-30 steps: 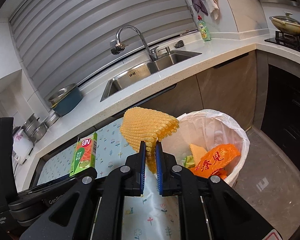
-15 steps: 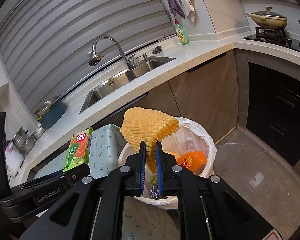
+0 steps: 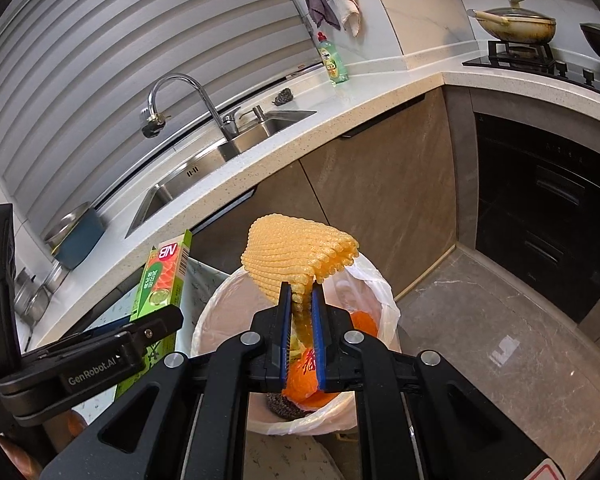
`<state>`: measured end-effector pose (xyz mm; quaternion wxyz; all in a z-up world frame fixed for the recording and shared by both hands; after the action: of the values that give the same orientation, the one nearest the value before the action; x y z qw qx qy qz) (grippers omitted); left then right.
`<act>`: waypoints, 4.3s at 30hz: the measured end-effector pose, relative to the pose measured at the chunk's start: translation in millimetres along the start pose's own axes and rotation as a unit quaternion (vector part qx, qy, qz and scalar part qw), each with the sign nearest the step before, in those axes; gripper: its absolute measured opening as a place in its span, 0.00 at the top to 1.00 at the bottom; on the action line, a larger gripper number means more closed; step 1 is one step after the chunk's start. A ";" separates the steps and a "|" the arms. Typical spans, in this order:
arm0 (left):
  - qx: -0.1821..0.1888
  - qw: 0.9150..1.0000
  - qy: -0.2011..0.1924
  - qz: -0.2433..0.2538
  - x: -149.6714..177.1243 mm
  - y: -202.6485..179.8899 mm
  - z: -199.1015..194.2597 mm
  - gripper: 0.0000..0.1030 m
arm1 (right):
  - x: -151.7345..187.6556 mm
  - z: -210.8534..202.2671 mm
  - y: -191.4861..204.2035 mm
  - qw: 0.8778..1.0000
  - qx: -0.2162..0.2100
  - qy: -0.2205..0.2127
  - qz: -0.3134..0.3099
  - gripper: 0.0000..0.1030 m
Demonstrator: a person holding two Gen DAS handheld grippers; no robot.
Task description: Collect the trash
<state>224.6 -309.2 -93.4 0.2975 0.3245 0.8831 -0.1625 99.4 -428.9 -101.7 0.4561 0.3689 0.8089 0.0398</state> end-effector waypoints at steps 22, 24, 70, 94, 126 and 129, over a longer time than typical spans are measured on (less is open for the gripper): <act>-0.025 0.999 -0.026 -0.028 -2.1 25.7 -14.1 0.42 | 3.2 19.6 16.3 1.000 -0.014 0.016 -0.018 0.91; -0.029 0.999 -0.026 -0.029 -2.5 28.2 -14.3 0.42 | 3.8 21.6 19.4 1.000 -0.016 0.017 -0.020 0.91; -0.118 0.989 -0.066 -0.058 63.3 72.4 -116.1 0.23 | 42.5 -65.0 89.5 0.992 -0.025 0.028 -0.124 0.42; -0.160 0.984 -0.063 -0.040 115.8 66.2 -147.8 0.13 | 85.2 -106.7 88.2 0.981 -0.004 0.052 -0.185 0.06; -0.186 0.979 -0.062 -0.050 131.5 63.4 -146.0 0.11 | 91.3 -103.3 72.7 0.977 0.015 0.064 -0.202 0.06; -0.184 0.980 -0.061 -0.052 131.8 63.6 -146.0 0.10 | 91.6 -103.6 73.3 0.977 0.015 0.064 -0.204 0.06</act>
<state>125.2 -129.5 -70.0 0.3963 0.2078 0.8937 -0.0320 32.5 -289.6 -77.0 0.3963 0.1993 0.8952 -0.0430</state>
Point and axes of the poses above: each gripper's, at about its wrist camera, not at the fingertips, and z roughly the way its jaws point, y to its left, x to its underside, the point moved 4 cm from there along z, roughly the way its jaws point, and after that the axes turned 1 degree about z, right-handed, at the moved point
